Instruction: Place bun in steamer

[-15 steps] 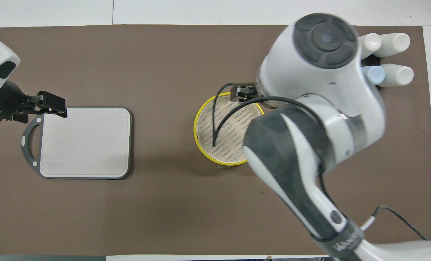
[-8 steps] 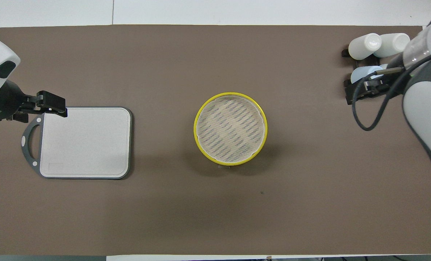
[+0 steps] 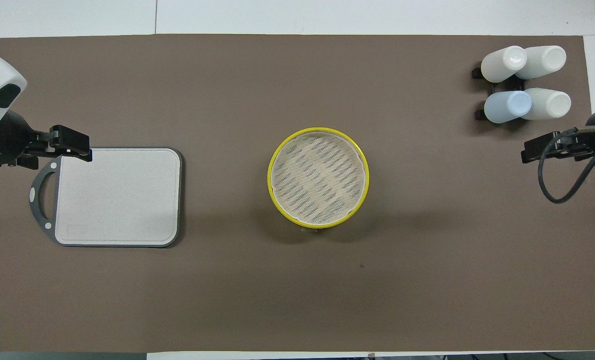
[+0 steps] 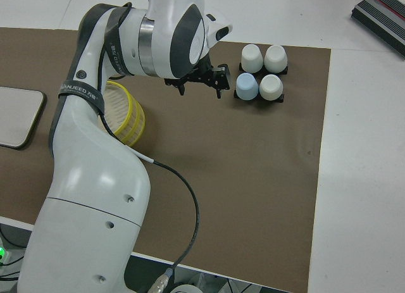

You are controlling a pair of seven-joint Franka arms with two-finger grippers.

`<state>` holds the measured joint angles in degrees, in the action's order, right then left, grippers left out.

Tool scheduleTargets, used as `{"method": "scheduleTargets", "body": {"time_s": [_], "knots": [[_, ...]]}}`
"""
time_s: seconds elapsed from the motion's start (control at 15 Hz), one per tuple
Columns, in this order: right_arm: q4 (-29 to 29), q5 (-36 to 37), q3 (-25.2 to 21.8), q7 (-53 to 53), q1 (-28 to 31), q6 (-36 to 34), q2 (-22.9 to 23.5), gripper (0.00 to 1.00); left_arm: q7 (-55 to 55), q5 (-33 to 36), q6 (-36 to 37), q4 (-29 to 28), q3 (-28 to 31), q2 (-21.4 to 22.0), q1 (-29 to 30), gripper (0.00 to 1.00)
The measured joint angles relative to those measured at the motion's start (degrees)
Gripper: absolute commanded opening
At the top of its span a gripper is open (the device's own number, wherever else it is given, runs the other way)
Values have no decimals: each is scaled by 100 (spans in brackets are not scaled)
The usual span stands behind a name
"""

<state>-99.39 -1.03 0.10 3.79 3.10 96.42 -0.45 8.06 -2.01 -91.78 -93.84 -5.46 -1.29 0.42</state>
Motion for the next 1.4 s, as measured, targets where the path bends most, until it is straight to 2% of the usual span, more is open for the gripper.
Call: {"method": "scheduleTargets", "body": {"time_s": [0.67, 1.4], "knots": [[25, 25, 6, 0, 35, 239, -84, 100, 0, 0, 0, 0, 20, 0, 6, 100], [244, 26, 1, 0, 75, -191, 53, 100, 0, 0, 0, 0, 20, 0, 6, 100]]}}
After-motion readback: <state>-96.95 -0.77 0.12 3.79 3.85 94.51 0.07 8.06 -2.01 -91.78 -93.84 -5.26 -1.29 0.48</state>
